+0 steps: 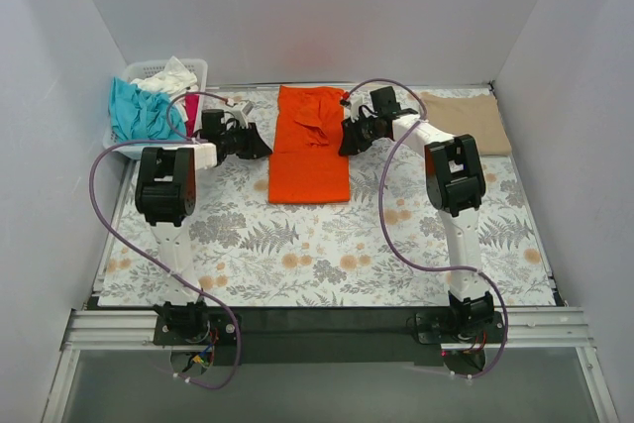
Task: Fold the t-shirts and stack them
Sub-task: Fold the tshirt
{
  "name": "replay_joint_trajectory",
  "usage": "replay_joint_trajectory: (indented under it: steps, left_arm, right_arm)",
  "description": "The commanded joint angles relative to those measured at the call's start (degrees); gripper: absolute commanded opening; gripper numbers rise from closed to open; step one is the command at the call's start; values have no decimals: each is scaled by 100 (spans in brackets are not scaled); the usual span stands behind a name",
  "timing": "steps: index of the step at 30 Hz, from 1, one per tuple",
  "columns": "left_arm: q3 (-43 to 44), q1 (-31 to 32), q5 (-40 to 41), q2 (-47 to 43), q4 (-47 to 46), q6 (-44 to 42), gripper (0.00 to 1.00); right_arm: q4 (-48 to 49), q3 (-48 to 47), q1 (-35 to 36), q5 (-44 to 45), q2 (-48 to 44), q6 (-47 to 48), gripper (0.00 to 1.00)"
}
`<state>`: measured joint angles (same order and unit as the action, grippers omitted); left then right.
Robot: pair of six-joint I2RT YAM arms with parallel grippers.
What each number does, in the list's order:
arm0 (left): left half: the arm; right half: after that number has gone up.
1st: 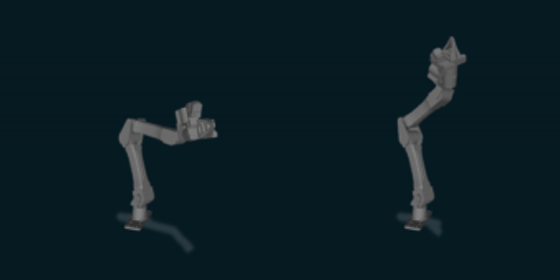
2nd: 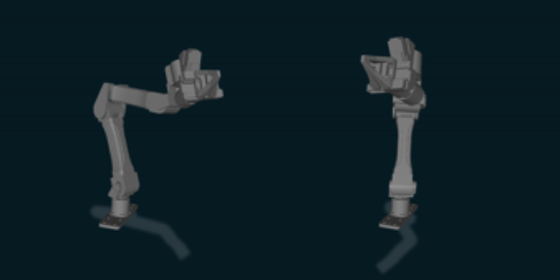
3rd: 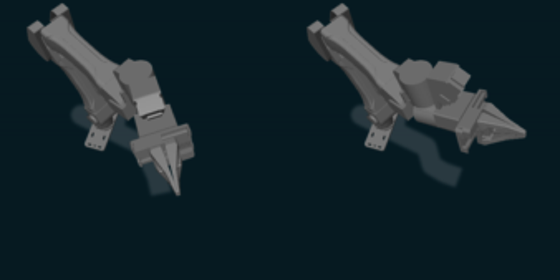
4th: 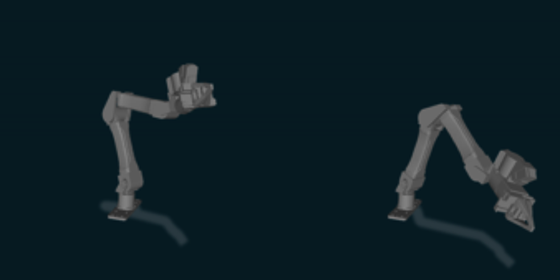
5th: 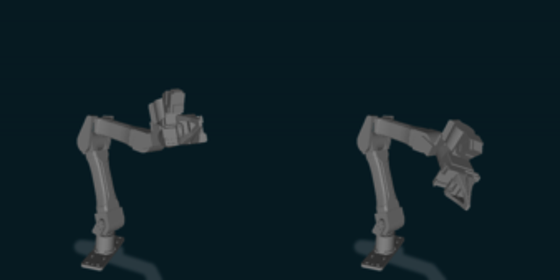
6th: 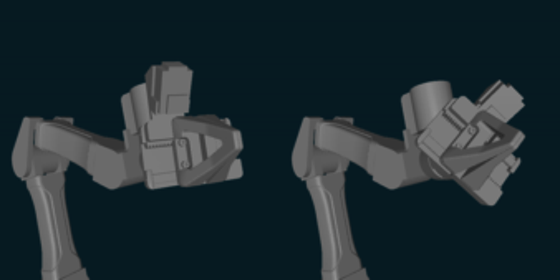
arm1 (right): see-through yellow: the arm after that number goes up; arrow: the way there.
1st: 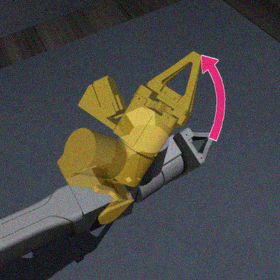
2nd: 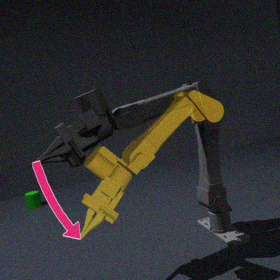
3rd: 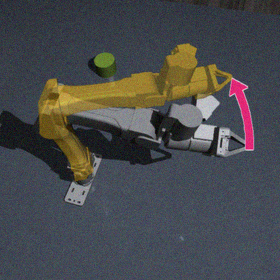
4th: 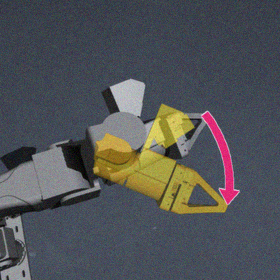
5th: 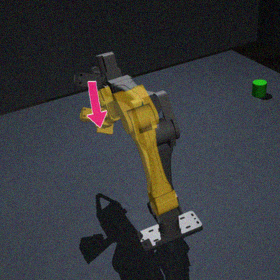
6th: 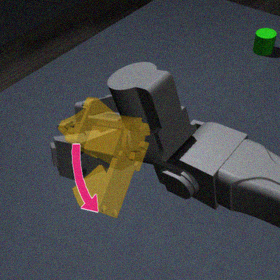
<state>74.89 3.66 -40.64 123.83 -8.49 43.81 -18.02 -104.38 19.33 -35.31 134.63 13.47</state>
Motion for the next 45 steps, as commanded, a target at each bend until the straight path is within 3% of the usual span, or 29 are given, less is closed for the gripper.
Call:
replay_joint_trajectory:
  steps: [1, 4, 6, 7, 9, 11, 13, 19, 24, 28, 40, 45]
  left_arm:
    - [254, -23, -251, -445, 356, -205, 22]
    - [70, -23, -444, -1121, 777, -890, 28]
    - [-281, -15, -549, -1509, 1287, -1791, 33]
    - [-500, -15, -567, -1990, 1463, -2171, 34]
    - [-1272, -6, -603, -2484, 1552, -3266, 48]
    - [-1765, 3, -611, -3124, 1622, -3938, 52]
    - [-2434, 47, -603, -3452, 1658, -4929, 53]
    - [-3602, 397, -463, -4103, 1247, -6724, 52]
    - [-4333, 697, -146, -4130, 104, -7325, 52]
    - [-4387, 890, 4, -3754, -643, -7352, 52]
    - [-4255, 1049, 275, -2979, -970, -7712, 40]
    - [-4167, 1075, 347, -2864, -997, -7642, 34]
  right_arm:
    - [-17, -100, -17, 50, -419, 93, 32]
    - [-385, 56, 0, 103, -1225, 550, 41]
    - [-596, 364, 70, 138, -1631, 1049, 47]
    - [-684, 757, 123, 286, -2016, 1278, 51]
    - [-860, 1189, 376, 524, -2378, 1735, 51]
    - [-844, 2033, 675, 937, -2923, 2430, 52]
    - [-660, 2587, 869, 1331, -3370, 2974, 52]
    - [315, 4266, 1511, 2140, -4014, 4039, 49]
    - [1282, 4812, 1767, 2458, -3962, 4462, 49]
    - [1749, 4962, 1793, 2582, -3787, 4629, 48]
    - [2057, 5129, 1863, 2494, -3531, 4945, 37]
    - [1996, 5261, 1908, 2468, -3654, 4893, 45]
